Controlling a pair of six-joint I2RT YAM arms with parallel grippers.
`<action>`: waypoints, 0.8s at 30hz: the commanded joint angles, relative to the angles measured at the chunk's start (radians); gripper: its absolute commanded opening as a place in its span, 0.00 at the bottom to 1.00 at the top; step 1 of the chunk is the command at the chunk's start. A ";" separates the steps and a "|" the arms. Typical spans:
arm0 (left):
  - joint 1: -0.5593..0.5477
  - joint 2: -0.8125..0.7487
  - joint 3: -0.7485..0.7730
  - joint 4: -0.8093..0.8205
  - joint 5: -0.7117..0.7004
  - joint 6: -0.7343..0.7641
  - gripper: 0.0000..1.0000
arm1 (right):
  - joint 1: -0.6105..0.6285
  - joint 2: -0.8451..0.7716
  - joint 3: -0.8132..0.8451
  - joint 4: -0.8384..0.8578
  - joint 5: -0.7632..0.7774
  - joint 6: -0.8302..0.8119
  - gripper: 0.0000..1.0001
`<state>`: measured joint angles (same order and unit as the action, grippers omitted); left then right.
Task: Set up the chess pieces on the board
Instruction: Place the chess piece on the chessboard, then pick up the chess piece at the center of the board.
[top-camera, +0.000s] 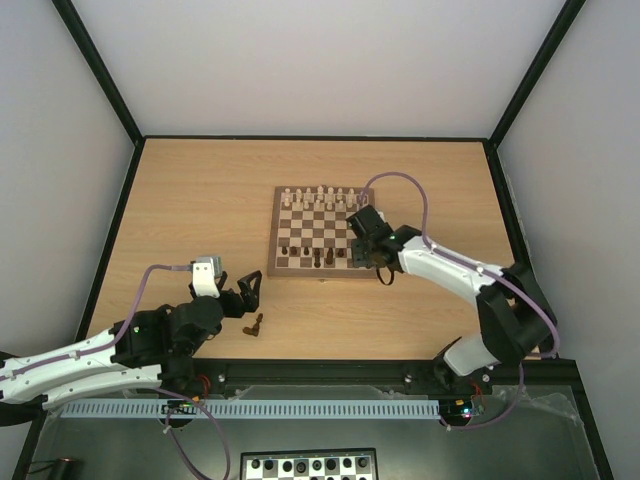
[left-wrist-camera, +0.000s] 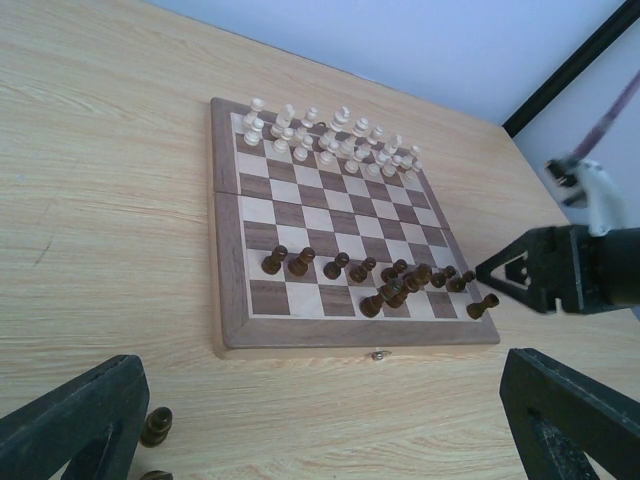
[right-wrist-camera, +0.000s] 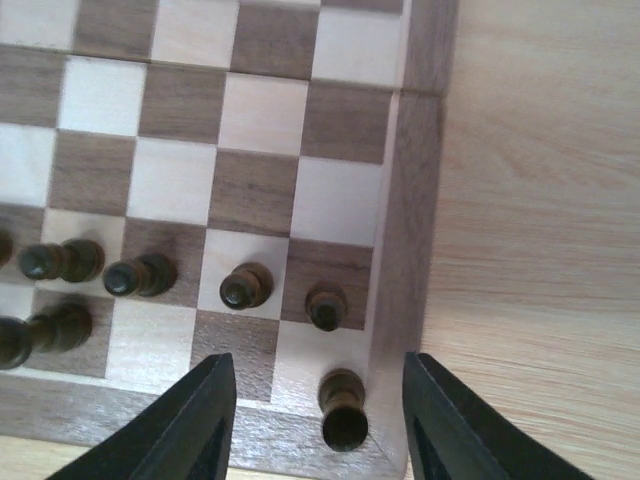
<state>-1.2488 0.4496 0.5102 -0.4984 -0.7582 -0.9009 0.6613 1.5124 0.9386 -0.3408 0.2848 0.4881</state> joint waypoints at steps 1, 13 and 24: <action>0.007 -0.002 -0.001 0.011 -0.016 0.014 1.00 | -0.004 -0.134 -0.003 -0.047 0.070 0.016 0.57; 0.006 -0.002 0.039 -0.021 -0.052 0.002 1.00 | 0.056 -0.226 0.000 0.021 -0.170 -0.029 0.87; 0.007 -0.256 0.125 -0.112 -0.112 0.019 1.00 | 0.351 0.076 0.205 0.077 -0.299 -0.031 0.64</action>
<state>-1.2488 0.2813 0.5812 -0.5671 -0.8177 -0.9043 0.9211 1.4673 1.0367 -0.2821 0.0490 0.4736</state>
